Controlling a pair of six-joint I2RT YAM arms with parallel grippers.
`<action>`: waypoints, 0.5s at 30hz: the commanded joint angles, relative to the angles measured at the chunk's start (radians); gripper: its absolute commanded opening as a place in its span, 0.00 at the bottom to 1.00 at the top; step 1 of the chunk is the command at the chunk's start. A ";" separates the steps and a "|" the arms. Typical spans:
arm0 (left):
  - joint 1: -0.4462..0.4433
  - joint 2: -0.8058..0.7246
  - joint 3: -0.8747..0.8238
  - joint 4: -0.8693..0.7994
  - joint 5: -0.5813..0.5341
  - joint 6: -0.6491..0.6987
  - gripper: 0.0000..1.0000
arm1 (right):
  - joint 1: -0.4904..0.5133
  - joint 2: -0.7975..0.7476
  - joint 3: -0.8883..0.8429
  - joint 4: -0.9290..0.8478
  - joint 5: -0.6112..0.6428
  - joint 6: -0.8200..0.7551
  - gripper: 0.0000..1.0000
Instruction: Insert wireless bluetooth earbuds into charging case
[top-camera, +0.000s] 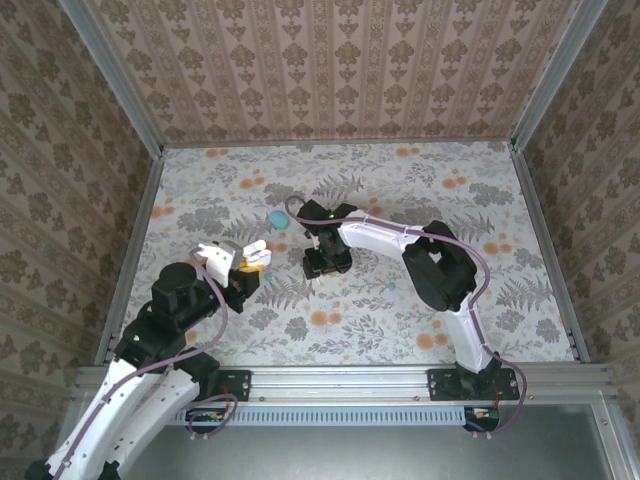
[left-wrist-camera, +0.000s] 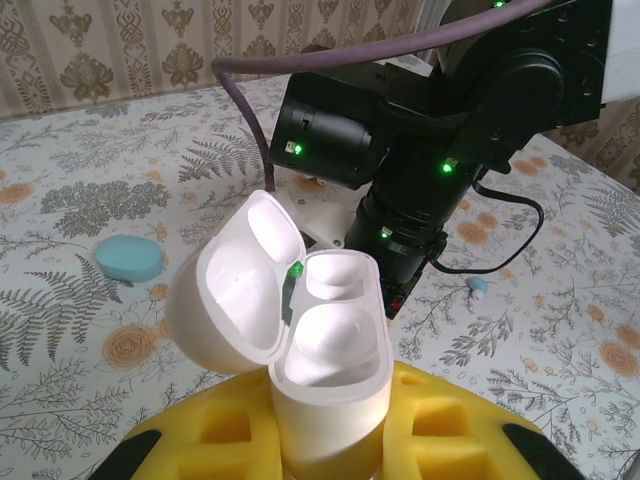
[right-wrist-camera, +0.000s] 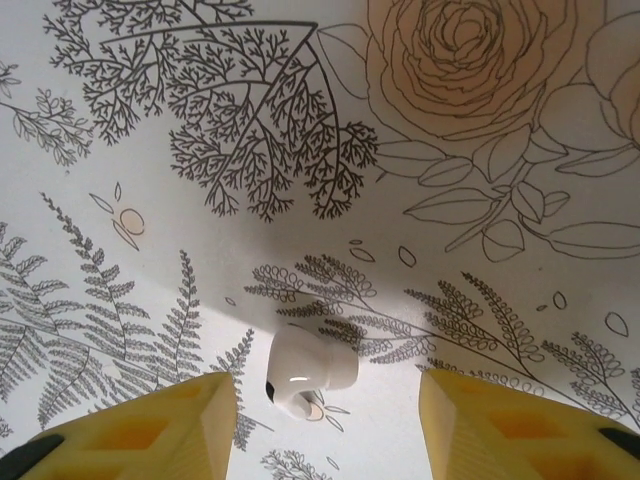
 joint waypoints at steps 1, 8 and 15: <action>0.004 -0.002 -0.007 0.027 0.001 -0.020 0.00 | 0.018 0.035 0.042 -0.040 0.035 0.016 0.51; 0.004 -0.003 -0.003 0.015 0.000 -0.015 0.00 | 0.033 0.079 0.079 -0.059 0.038 0.016 0.46; 0.004 -0.013 -0.003 0.006 -0.006 -0.013 0.00 | 0.041 0.086 0.091 -0.071 0.053 0.028 0.37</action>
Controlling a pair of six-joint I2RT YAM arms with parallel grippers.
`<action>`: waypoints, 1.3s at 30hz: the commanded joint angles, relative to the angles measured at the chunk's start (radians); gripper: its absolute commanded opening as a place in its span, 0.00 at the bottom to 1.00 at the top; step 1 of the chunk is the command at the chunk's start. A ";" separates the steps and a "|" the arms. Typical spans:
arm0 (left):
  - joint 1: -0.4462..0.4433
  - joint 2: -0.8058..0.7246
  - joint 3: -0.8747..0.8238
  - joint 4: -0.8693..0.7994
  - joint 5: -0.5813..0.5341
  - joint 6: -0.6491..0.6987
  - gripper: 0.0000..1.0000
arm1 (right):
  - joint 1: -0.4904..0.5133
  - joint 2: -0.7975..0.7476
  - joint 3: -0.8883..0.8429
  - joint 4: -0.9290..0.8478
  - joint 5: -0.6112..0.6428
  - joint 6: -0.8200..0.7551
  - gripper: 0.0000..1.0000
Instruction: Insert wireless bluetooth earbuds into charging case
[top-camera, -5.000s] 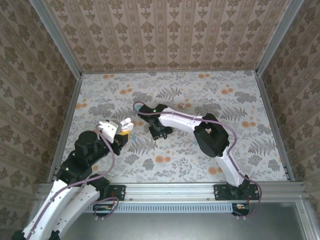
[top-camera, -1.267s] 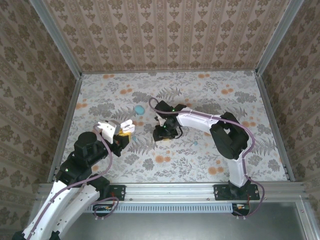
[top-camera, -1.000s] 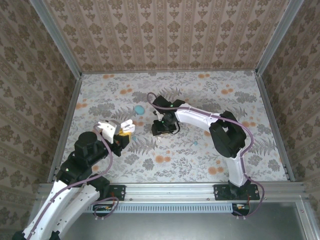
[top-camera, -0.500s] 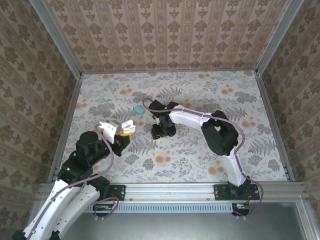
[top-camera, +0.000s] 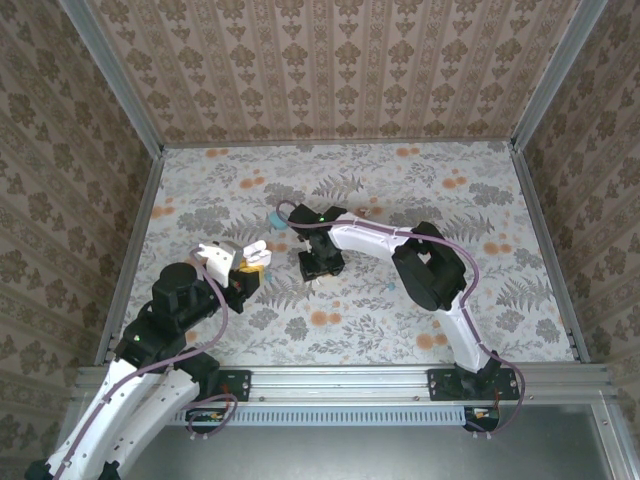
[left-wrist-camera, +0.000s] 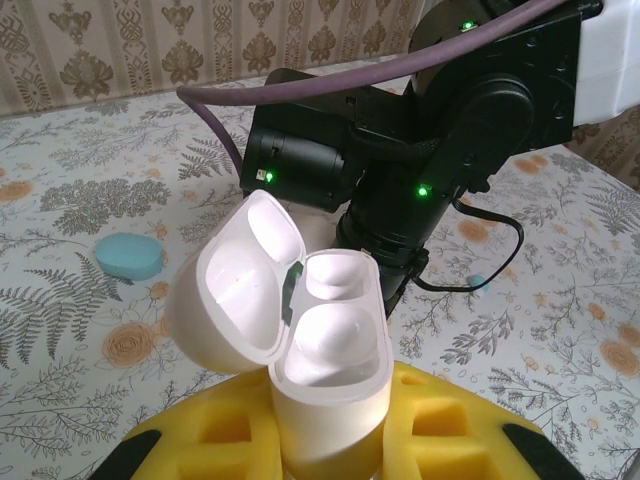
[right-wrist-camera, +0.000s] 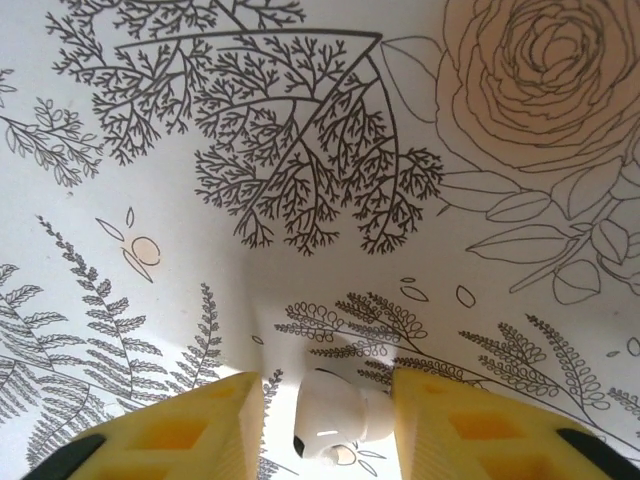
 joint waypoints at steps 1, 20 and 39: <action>0.004 -0.012 -0.001 0.008 -0.005 -0.013 0.00 | 0.011 0.025 0.026 -0.049 0.024 0.023 0.35; 0.004 -0.016 -0.015 0.041 0.024 -0.018 0.00 | 0.014 -0.089 -0.023 -0.024 0.101 0.079 0.23; -0.006 0.059 -0.167 0.493 0.113 0.000 0.00 | 0.010 -0.575 -0.195 0.124 0.298 0.144 0.24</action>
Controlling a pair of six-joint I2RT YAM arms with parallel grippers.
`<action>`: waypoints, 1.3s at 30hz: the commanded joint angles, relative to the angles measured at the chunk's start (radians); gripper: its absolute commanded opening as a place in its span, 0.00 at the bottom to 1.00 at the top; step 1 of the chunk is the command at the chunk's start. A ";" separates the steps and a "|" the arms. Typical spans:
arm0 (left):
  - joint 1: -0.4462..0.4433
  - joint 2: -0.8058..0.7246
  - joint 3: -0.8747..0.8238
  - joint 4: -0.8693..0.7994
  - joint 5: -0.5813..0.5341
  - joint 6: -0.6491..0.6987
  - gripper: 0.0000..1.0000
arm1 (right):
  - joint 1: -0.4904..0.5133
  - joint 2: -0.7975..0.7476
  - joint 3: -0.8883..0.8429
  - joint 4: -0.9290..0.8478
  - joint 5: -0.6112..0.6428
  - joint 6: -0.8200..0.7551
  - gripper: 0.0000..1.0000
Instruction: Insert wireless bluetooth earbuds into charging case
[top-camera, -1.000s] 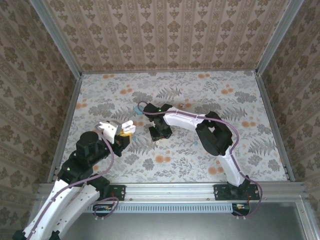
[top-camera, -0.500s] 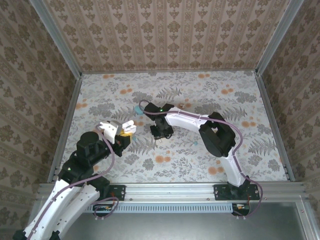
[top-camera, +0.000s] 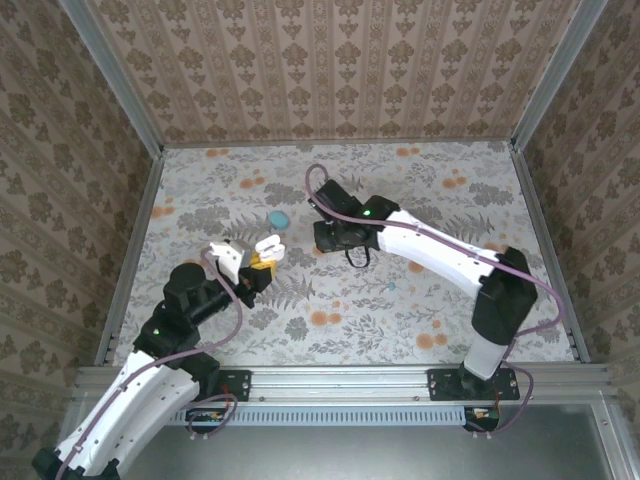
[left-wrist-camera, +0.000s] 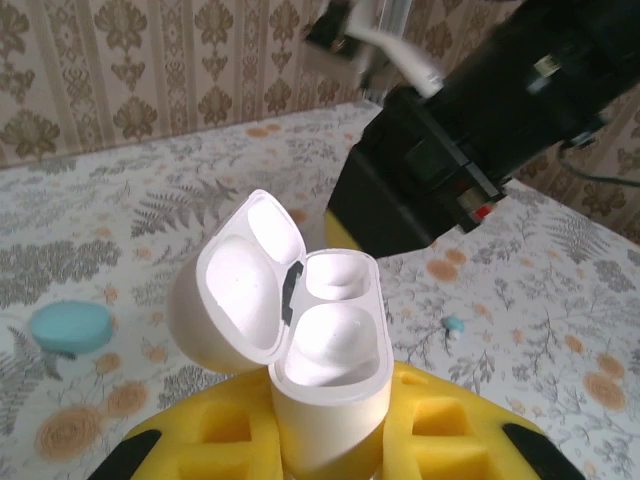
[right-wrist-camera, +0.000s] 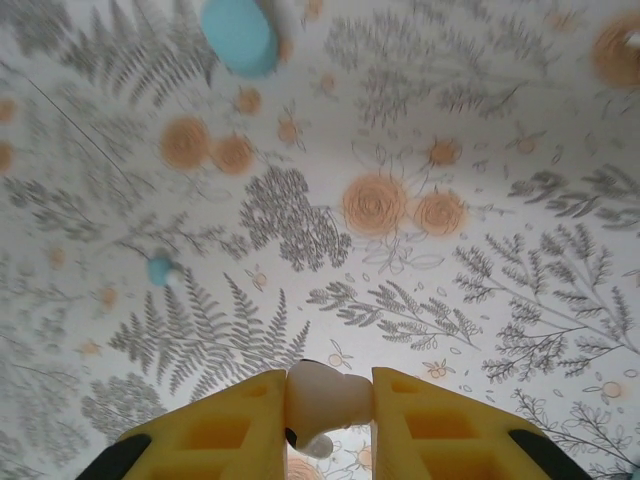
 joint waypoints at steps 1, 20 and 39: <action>-0.009 0.035 -0.013 0.172 0.018 0.004 0.00 | 0.001 -0.107 -0.047 0.057 0.053 0.026 0.24; -0.187 0.333 0.073 0.482 -0.161 0.129 0.00 | 0.078 -0.409 -0.221 0.354 0.153 0.058 0.24; -0.238 0.400 0.100 0.488 -0.191 0.113 0.00 | 0.155 -0.370 -0.255 0.491 0.118 0.084 0.24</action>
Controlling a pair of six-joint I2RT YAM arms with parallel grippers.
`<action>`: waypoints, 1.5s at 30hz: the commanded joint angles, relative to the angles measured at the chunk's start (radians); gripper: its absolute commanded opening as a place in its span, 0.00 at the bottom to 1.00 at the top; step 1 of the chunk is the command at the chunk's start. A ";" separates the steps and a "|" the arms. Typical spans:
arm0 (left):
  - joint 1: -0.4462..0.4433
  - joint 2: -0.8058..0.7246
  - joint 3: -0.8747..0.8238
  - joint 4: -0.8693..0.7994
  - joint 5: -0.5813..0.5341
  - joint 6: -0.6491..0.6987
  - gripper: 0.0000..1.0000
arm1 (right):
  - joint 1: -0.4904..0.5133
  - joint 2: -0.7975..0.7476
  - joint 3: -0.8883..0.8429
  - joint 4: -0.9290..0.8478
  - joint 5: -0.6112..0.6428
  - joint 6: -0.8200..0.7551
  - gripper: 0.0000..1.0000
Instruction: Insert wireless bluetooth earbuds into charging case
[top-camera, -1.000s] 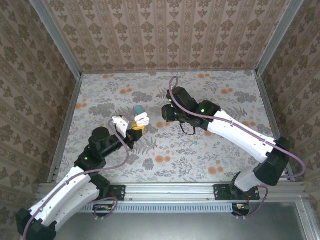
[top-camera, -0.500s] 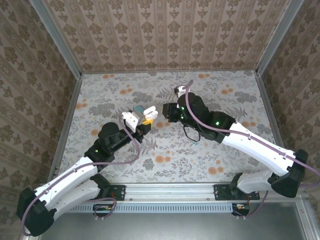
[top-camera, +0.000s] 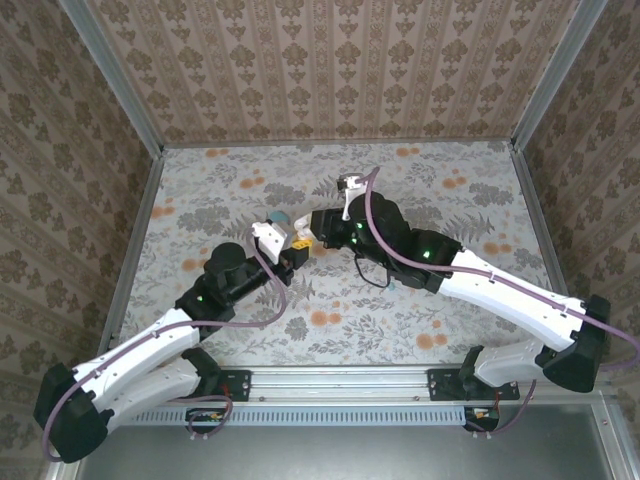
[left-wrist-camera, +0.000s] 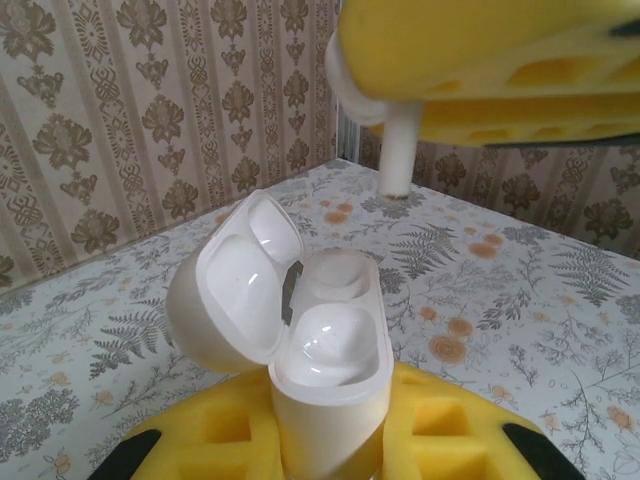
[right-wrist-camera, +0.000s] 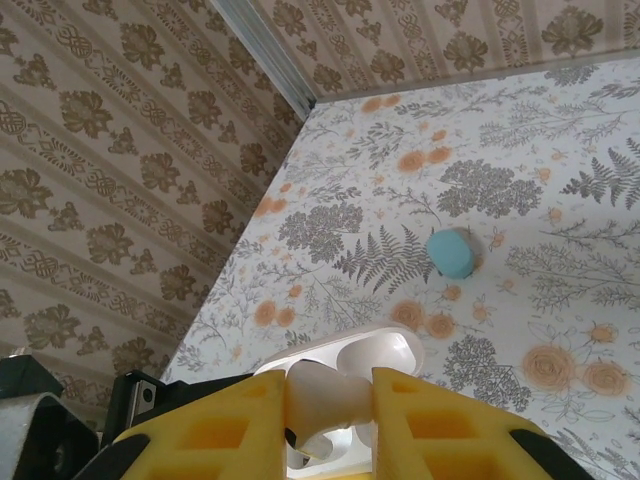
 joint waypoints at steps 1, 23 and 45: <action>-0.010 0.002 0.041 0.035 -0.018 0.006 0.00 | 0.015 0.022 -0.016 0.039 0.005 0.021 0.24; -0.027 0.003 0.043 0.021 -0.045 0.000 0.00 | 0.045 0.052 -0.039 0.054 -0.020 0.047 0.24; -0.028 -0.014 0.048 0.005 -0.058 -0.005 0.00 | 0.069 0.134 -0.012 -0.033 -0.041 0.021 0.25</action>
